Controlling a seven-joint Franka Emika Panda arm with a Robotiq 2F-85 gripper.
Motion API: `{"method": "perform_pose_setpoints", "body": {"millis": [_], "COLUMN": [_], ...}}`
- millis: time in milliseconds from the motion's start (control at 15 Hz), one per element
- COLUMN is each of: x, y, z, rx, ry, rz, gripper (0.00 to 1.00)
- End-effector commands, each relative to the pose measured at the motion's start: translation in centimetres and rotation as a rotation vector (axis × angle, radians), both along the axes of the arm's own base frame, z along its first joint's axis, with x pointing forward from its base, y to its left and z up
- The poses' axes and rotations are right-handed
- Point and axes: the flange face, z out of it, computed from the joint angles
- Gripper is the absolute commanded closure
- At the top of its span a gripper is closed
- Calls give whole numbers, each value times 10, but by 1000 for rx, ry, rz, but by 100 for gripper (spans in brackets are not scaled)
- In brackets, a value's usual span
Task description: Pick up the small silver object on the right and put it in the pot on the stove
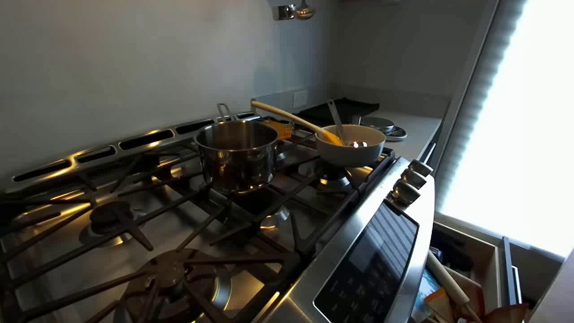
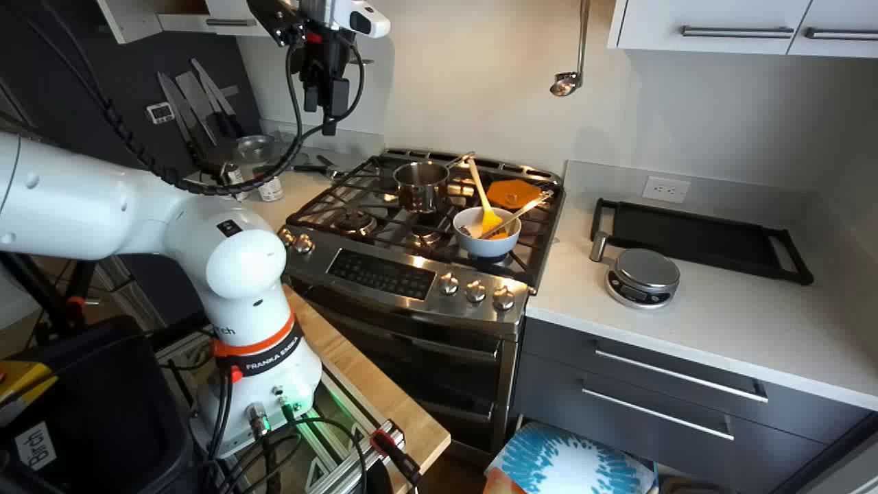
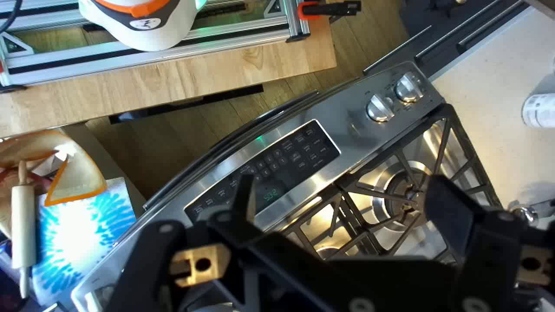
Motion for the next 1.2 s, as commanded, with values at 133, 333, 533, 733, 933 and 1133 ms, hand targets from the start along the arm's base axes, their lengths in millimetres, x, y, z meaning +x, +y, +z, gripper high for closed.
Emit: {"method": "perform_pose_setpoints", "body": {"millis": [133, 333, 533, 733, 933, 1133], "x": [5, 10, 8, 8, 22, 46], "y": [-20, -42, -39, -39, -73, -138], "z": [-6, -7, -4, -4, -12, -43], "rx": [-35, -70, -62, -63, -92, -212], "ry": [-9, -18, -12, -12, -130, -235], "rz": [-24, -65, -68, -69, -182, -303], "gripper": [0, 0, 0, 0, 0, 0]}}
